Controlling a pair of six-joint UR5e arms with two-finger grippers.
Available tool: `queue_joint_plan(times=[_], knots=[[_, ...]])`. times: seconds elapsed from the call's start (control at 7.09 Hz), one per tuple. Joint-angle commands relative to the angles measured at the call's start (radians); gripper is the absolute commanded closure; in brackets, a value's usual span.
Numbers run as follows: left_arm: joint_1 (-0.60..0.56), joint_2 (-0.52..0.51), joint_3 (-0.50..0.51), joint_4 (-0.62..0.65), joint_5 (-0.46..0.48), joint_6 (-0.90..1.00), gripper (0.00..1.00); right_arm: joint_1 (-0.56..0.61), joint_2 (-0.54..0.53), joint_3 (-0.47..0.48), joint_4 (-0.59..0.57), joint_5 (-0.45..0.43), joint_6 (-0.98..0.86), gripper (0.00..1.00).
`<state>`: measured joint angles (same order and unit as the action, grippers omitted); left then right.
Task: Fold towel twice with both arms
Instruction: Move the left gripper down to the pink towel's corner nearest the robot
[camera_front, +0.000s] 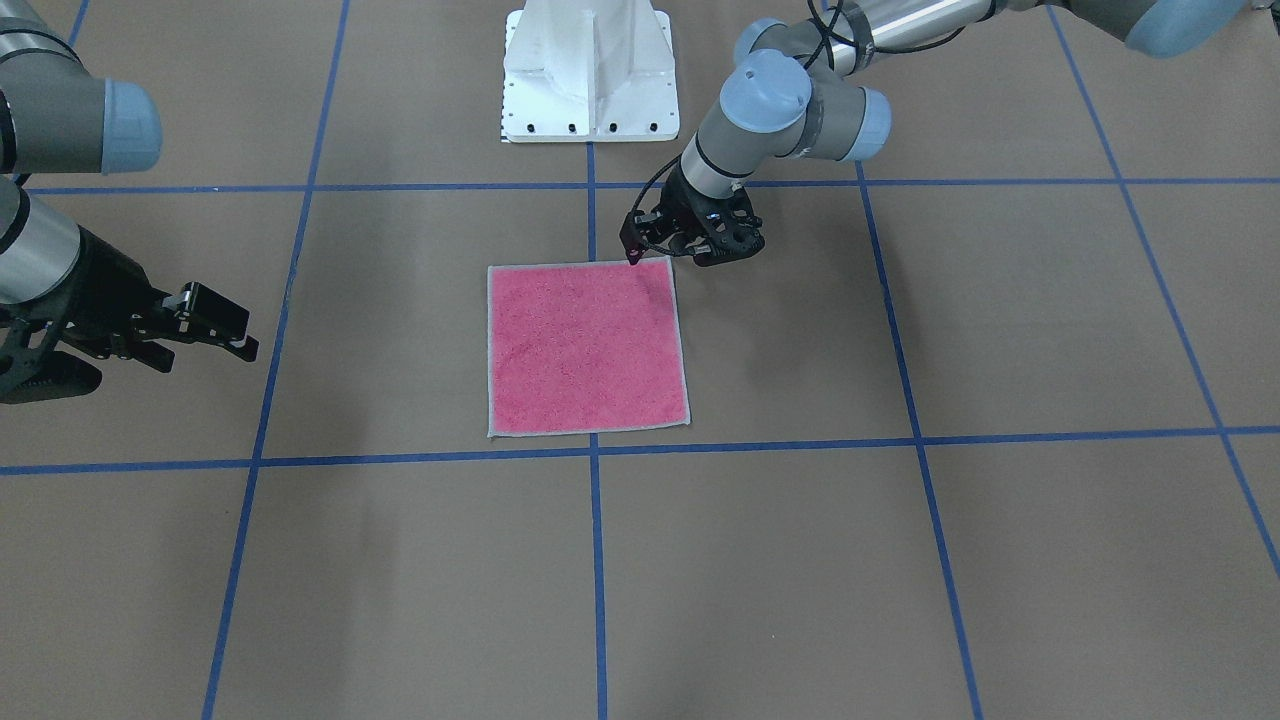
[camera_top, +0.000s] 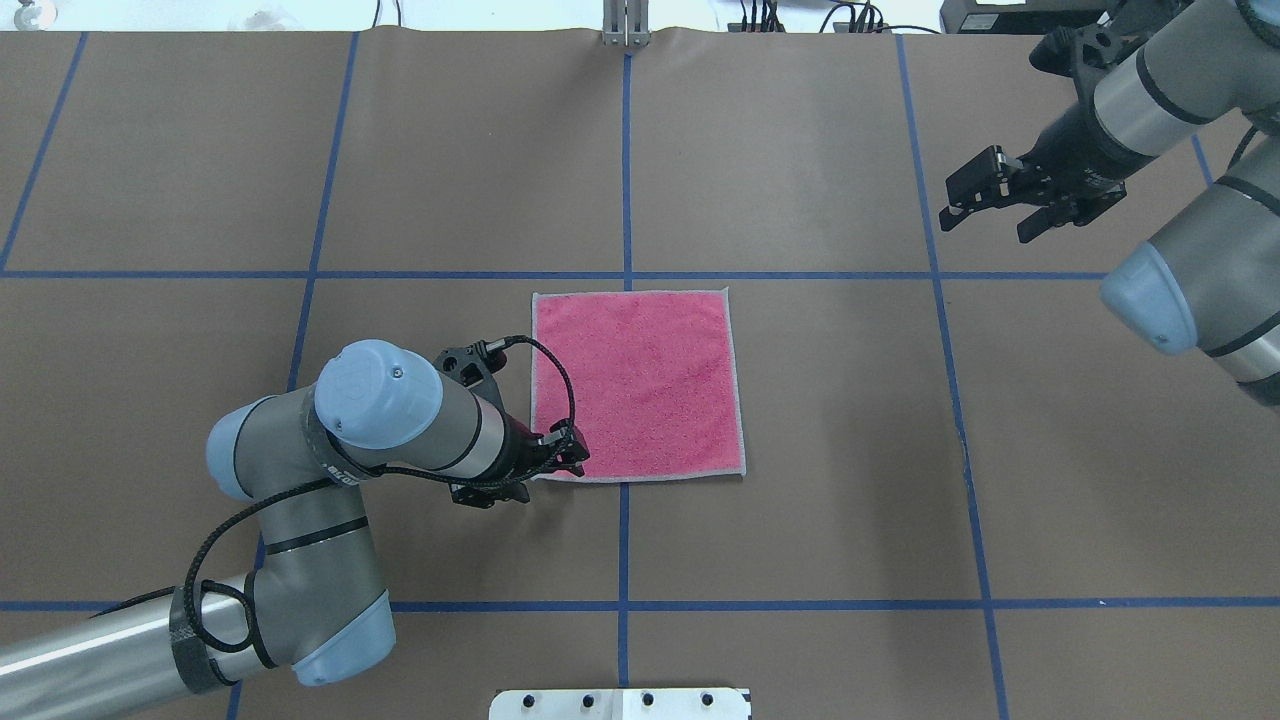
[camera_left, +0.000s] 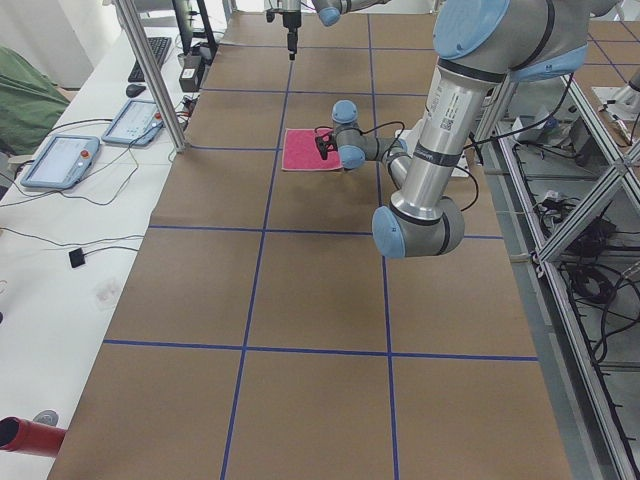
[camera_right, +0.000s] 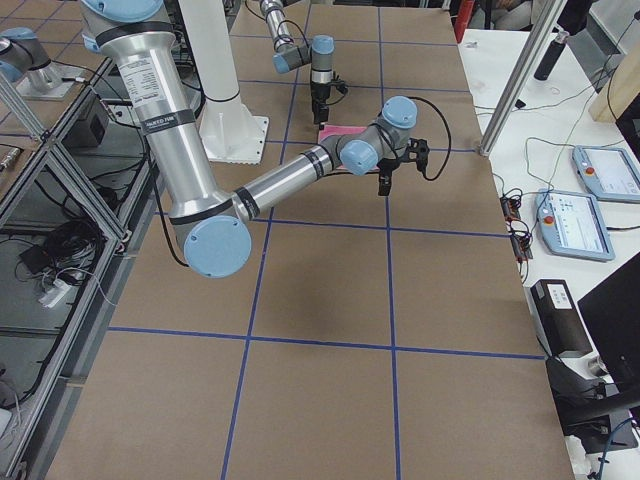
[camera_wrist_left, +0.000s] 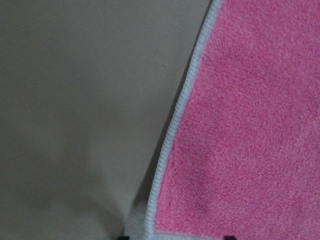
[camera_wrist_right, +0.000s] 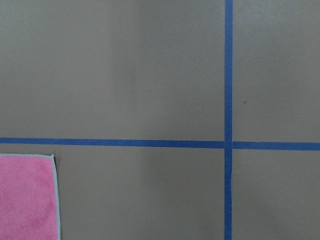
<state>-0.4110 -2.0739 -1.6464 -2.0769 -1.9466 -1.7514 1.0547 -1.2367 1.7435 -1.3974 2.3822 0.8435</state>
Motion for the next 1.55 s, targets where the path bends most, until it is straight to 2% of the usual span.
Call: queue_joint_plan(times=[0.0,0.14,0.42,0.56,0.71,0.85,0.99,1.27,1.41], knots=[[0.000,-0.006,0.000,0.000,0.000,0.000,0.52,0.001,0.000,-0.001,0.000,0.002,0.000,0.00],[0.000,-0.011,-0.001,0.000,0.000,0.000,0.61,0.001,0.000,-0.002,0.000,0.000,0.000,0.00],[-0.005,-0.018,-0.012,0.001,0.002,-0.003,0.93,0.001,-0.001,-0.001,0.000,0.002,0.000,0.00],[-0.008,-0.017,-0.013,0.001,0.003,-0.005,0.99,0.001,-0.001,-0.001,-0.002,0.002,0.000,0.00],[-0.008,-0.017,-0.013,0.001,0.002,-0.002,0.85,0.001,-0.001,-0.001,-0.002,0.003,0.000,0.00],[-0.009,-0.017,-0.013,0.001,0.002,-0.003,0.86,0.001,-0.001,-0.001,-0.002,0.006,0.000,0.00],[-0.012,-0.015,-0.013,0.001,0.002,0.000,0.50,0.001,0.000,-0.001,-0.002,0.008,0.000,0.00],[-0.035,-0.003,-0.019,0.003,0.003,0.007,0.14,0.001,-0.001,-0.001,-0.002,0.008,0.000,0.00],[-0.038,0.003,-0.021,0.003,0.003,0.007,0.04,0.001,-0.001,-0.002,-0.002,0.008,0.000,0.00]])
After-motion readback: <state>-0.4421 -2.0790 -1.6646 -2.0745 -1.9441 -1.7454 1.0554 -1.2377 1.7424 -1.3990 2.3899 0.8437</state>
